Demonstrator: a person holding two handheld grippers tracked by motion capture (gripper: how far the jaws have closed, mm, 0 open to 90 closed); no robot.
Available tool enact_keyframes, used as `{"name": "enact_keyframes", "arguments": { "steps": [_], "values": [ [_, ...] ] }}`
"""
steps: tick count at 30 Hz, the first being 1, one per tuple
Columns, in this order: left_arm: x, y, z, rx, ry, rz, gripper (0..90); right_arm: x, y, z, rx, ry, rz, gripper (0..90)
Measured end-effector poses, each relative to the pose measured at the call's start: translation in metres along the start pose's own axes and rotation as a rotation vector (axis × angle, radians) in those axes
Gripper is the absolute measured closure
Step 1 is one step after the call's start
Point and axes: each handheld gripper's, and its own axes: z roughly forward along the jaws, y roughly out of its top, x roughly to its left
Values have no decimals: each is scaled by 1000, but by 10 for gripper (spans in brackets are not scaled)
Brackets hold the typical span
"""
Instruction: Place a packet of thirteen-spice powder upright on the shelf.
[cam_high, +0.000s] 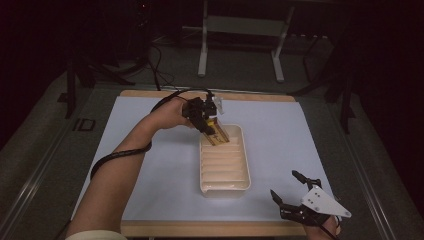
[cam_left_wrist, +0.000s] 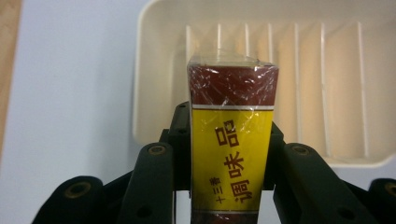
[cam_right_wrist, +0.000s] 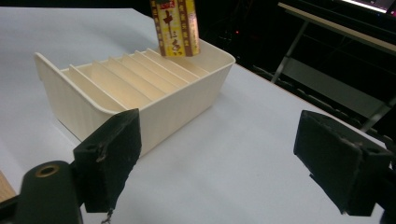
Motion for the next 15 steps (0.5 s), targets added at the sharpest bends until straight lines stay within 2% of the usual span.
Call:
{"name": "enact_keyframes", "arguments": {
  "steps": [15],
  "values": [
    [8,0,1,-1,3,-11,684,0,0,1,2,2,-5,150]
  ]
}}
